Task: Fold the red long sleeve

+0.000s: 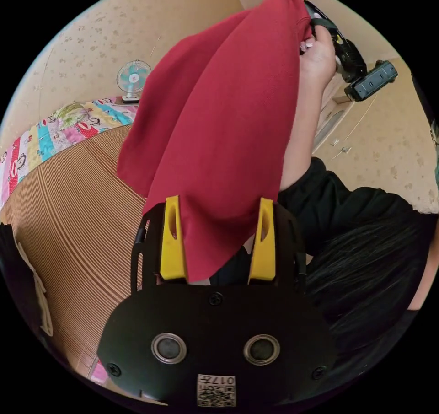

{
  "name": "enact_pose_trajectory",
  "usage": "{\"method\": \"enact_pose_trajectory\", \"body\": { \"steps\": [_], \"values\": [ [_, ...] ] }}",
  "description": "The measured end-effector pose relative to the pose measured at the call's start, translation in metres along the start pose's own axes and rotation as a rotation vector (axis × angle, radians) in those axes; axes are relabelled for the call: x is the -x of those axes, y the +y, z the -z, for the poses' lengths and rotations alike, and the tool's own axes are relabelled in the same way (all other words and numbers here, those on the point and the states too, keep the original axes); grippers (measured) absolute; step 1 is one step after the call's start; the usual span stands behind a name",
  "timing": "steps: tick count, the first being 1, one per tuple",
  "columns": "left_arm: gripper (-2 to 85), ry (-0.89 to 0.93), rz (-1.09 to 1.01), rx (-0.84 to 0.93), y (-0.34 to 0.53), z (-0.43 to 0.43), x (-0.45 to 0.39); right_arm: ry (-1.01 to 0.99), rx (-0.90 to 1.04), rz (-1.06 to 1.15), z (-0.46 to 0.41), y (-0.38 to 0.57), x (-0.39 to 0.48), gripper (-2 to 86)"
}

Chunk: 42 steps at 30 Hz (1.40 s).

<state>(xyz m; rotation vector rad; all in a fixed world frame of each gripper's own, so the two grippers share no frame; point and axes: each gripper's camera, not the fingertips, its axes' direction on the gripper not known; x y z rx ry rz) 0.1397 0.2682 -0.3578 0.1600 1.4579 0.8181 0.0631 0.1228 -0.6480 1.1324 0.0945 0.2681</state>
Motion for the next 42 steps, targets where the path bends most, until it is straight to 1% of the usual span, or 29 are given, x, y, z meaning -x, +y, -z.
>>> {"method": "enact_pose_trajectory", "body": {
  "steps": [1,3,7,8,10,12,13,17,19,21,22,24,26,29,30,31,32,33,34,35,36,37,38,39,42],
  "values": [
    [20.9,-0.015,0.001,-0.021,0.003,0.004,-0.004,0.024,0.018,0.015,-0.003,-0.005,0.006,3.4],
    [20.1,-0.107,0.016,-0.090,0.018,0.022,-0.018,0.077,0.064,0.033,-0.018,-0.019,0.024,3.4],
    [19.2,-0.191,-0.062,-0.153,0.034,0.050,-0.049,0.034,0.127,-0.075,-0.029,-0.036,0.035,3.4],
    [18.9,-0.212,-0.101,-0.152,0.037,0.052,-0.062,0.022,0.146,-0.115,-0.031,-0.042,0.041,3.4],
    [18.8,-0.248,-0.151,-0.121,0.041,0.046,-0.077,0.036,0.180,-0.124,-0.033,-0.051,0.058,3.4],
    [18.7,-0.252,-0.181,-0.009,0.045,0.025,-0.090,0.067,0.201,-0.089,-0.035,-0.065,0.087,3.4],
    [18.7,-0.251,-0.183,0.004,0.046,0.021,-0.092,0.068,0.205,-0.074,-0.036,-0.068,0.094,3.4],
    [18.7,-0.216,-0.188,0.007,0.057,0.006,-0.103,0.109,0.278,0.192,-0.049,-0.095,0.150,3.3],
    [18.9,-0.237,-0.189,-0.021,0.058,0.006,-0.108,0.135,0.318,0.319,-0.059,-0.104,0.170,3.2],
    [19.9,-0.346,-0.189,-0.083,0.055,0.010,-0.112,0.148,0.355,0.429,-0.067,-0.114,0.186,3.1],
    [20.2,-0.388,-0.180,-0.106,0.055,0.012,-0.112,0.145,0.359,0.439,-0.066,-0.116,0.187,3.1],
    [20.7,-0.540,-0.141,-0.199,0.052,0.023,-0.108,0.122,0.354,0.428,-0.058,-0.127,0.178,3.0],
    [20.2,-0.609,-0.117,-0.264,0.049,0.030,-0.102,0.112,0.343,0.402,-0.050,-0.134,0.165,3.0],
    [16.9,-0.689,-0.104,-0.196,0.031,0.030,-0.092,0.099,0.331,0.365,-0.039,-0.143,0.140,3.0],
    [13.0,-0.725,-0.092,-0.191,0.026,0.036,-0.089,0.081,0.327,0.343,-0.036,-0.145,0.125,3.0],
    [9.6,-0.726,-0.096,-0.206,0.025,0.042,-0.089,0.071,0.326,0.332,-0.035,-0.145,0.117,3.0],
    [4.9,-0.697,-0.085,-0.282,0.027,0.063,-0.088,0.047,0.328,0.312,-0.034,-0.144,0.099,3.0],
    [2.0,-0.631,-0.033,-0.373,0.030,0.095,-0.083,0.024,0.332,0.290,-0.034,-0.141,0.079,3.0],
    [1.6,-0.577,-0.001,-0.414,0.031,0.113,-0.078,0.009,0.331,0.279,-0.034,-0.139,0.068,2.9],
    [0.9,-0.459,0.059,-0.508,0.033,0.149,-0.069,-0.035,0.317,0.248,-0.033,-0.133,0.043,2.9],
    [0.5,-0.377,0.084,-0.611,0.036,0.184,-0.063,-0.082,0.298,0.195,-0.031,-0.126,0.016,2.8],
    [0.2,-0.362,0.072,-0.662,0.036,0.201,-0.063,-0.106,0.290,0.168,-0.031,-0.122,0.002,2.8],
    [0.1,-0.383,0.030,-0.750,0.034,0.234,-0.068,-0.151,0.284,0.113,-0.032,-0.116,-0.025,2.7],
    [0.0,-0.425,-0.022,-0.794,0.025,0.263,-0.077,-0.220,0.278,0.061,-0.035,-0.112,-0.051,2.6],
    [0.1,-0.437,-0.108,-0.788,-0.012,0.312,-0.083,-0.383,0.260,-0.049,-0.058,-0.100,-0.101,2.8]
  ]
}}
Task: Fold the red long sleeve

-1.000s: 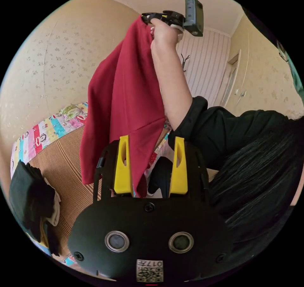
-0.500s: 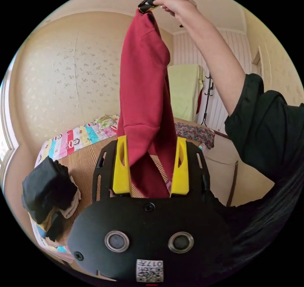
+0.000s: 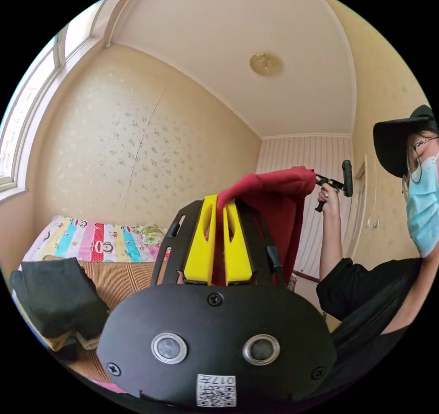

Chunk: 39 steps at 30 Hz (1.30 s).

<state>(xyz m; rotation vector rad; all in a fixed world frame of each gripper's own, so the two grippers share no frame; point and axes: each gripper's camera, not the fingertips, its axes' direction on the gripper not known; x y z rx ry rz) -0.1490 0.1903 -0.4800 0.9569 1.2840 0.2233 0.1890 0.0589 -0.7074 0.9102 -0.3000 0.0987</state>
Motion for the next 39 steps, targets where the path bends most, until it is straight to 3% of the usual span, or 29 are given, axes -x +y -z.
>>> {"method": "enact_pose_trajectory", "body": {
  "steps": [4,8,12,16,20,23,24,26,29,31,34,36,39],
  "values": [
    [0.7,-0.123,-0.037,0.106,-0.049,-0.042,0.035,-0.142,0.165,-0.055,-0.080,0.002,-0.059,3.4],
    [3.1,-0.231,0.036,0.461,-0.064,-0.168,0.144,-0.202,0.656,-0.030,-0.301,0.025,-0.106,4.4],
    [9.7,-0.432,0.308,0.823,0.018,-0.259,0.294,-0.250,1.056,-0.080,-0.507,0.166,-0.111,6.4],
    [10.2,-0.336,0.299,0.908,0.115,-0.243,0.316,-0.359,1.049,-0.100,-0.520,0.292,-0.075,6.9],
    [10.4,-0.216,0.187,1.147,0.233,-0.236,0.288,-0.557,1.087,-0.093,-0.468,0.437,-0.009,6.7],
    [10.4,-0.169,0.228,1.320,0.298,-0.222,0.276,-0.564,1.138,-0.056,-0.416,0.509,0.029,6.4],
    [9.5,-0.228,0.223,1.190,0.294,-0.198,0.271,-0.501,1.187,-0.017,-0.396,0.534,0.039,6.1],
    [7.3,-0.270,0.278,1.180,0.290,-0.174,0.269,-0.382,1.027,-0.003,-0.347,0.545,0.040,4.9],
    [5.6,-0.242,0.424,1.207,0.270,-0.139,0.280,-0.276,1.031,0.049,-0.306,0.557,0.037,3.2],
    [6.0,-0.242,0.546,1.081,0.250,-0.102,0.298,-0.249,1.073,0.021,-0.297,0.557,0.026,2.4],
    [11.2,-0.317,0.882,0.837,0.229,-0.021,0.350,-0.211,1.118,-0.101,-0.294,0.547,0.001,1.4],
    [15.7,-0.383,1.117,0.717,0.231,0.036,0.388,-0.204,1.011,-0.098,-0.286,0.535,-0.010,1.1],
    [16.3,-0.413,1.254,0.624,0.241,0.083,0.423,-0.249,0.982,-0.079,-0.288,0.525,-0.016,0.8]
  ]
}}
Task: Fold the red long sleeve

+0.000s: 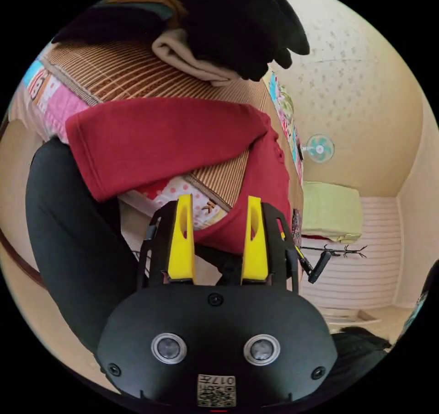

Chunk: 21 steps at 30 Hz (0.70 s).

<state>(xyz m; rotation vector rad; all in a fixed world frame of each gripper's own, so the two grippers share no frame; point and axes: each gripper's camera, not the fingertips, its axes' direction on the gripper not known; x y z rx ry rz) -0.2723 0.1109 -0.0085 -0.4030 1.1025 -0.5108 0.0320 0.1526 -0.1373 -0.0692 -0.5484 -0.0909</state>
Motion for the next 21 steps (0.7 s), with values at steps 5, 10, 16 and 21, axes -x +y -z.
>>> {"method": "enact_pose_trajectory", "body": {
  "steps": [5,10,16,21],
  "values": [
    [14.0,0.300,0.301,-0.197,-0.019,0.022,0.079,-0.063,-0.054,0.071,0.000,-0.007,-0.006,0.7],
    [4.0,0.348,0.363,-0.353,-0.014,0.039,0.089,-0.067,-0.191,-0.045,-0.005,0.012,-0.049,0.6],
    [2.8,0.003,-0.172,-0.567,-0.041,0.118,-0.018,0.028,-0.278,-0.072,-0.026,0.059,-0.085,0.5],
    [1.9,-0.049,-0.784,-0.614,-0.040,0.067,-0.202,0.195,-0.283,0.006,-0.022,0.073,-0.085,0.4]
  ]
}}
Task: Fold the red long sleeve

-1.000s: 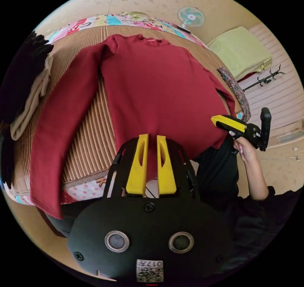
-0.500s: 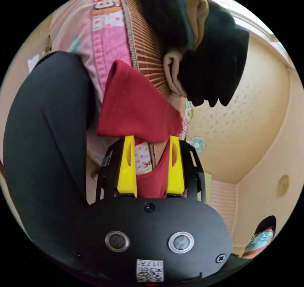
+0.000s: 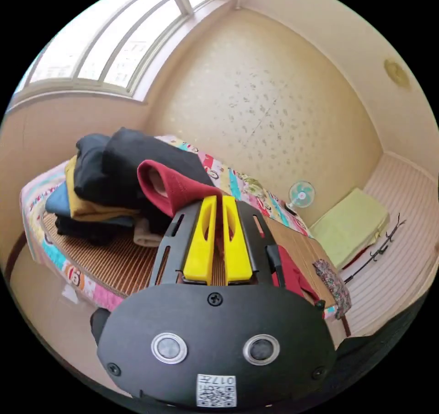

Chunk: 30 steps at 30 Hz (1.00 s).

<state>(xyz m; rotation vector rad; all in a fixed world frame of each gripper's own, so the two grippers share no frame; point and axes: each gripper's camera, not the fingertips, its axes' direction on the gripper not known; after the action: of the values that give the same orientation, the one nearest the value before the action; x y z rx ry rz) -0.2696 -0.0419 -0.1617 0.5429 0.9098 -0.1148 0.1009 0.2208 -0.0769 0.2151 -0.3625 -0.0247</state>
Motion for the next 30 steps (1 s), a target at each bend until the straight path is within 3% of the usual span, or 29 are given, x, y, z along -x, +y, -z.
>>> {"method": "enact_pose_trajectory", "body": {
  "steps": [5,9,12,16,19,21,23,25,30],
  "values": [
    [2.0,0.348,-0.257,0.195,0.007,-0.168,-0.140,-0.184,-0.009,-0.070,0.009,0.007,-0.058,0.4],
    [3.8,0.413,-0.408,0.405,0.084,-0.298,-0.235,-0.221,-0.020,-0.083,0.020,0.012,-0.092,0.4],
    [6.9,0.419,-0.383,0.604,0.140,-0.342,-0.255,-0.258,-0.024,-0.098,0.027,0.013,-0.119,0.4],
    [8.8,0.360,-0.333,0.586,0.177,-0.310,-0.226,-0.349,-0.029,-0.137,0.034,0.014,-0.159,0.3],
    [8.8,0.182,-0.246,0.670,0.211,-0.283,-0.172,-0.330,-0.030,-0.131,0.044,0.011,-0.179,0.4],
    [8.4,-0.078,-0.189,0.841,0.248,-0.277,-0.119,-0.332,-0.029,-0.133,0.051,0.007,-0.197,0.4],
    [5.6,-0.006,-0.196,0.746,0.262,-0.250,-0.091,-0.334,-0.029,-0.134,0.058,0.004,-0.212,0.5],
    [1.0,-0.049,-0.162,0.716,0.270,-0.230,-0.073,-0.336,-0.023,-0.133,0.065,-0.001,-0.226,0.7],
    [-0.8,-0.155,-0.248,0.707,0.279,-0.217,-0.083,-0.405,0.145,-0.244,0.113,-0.019,-0.301,3.3]
  ]
}}
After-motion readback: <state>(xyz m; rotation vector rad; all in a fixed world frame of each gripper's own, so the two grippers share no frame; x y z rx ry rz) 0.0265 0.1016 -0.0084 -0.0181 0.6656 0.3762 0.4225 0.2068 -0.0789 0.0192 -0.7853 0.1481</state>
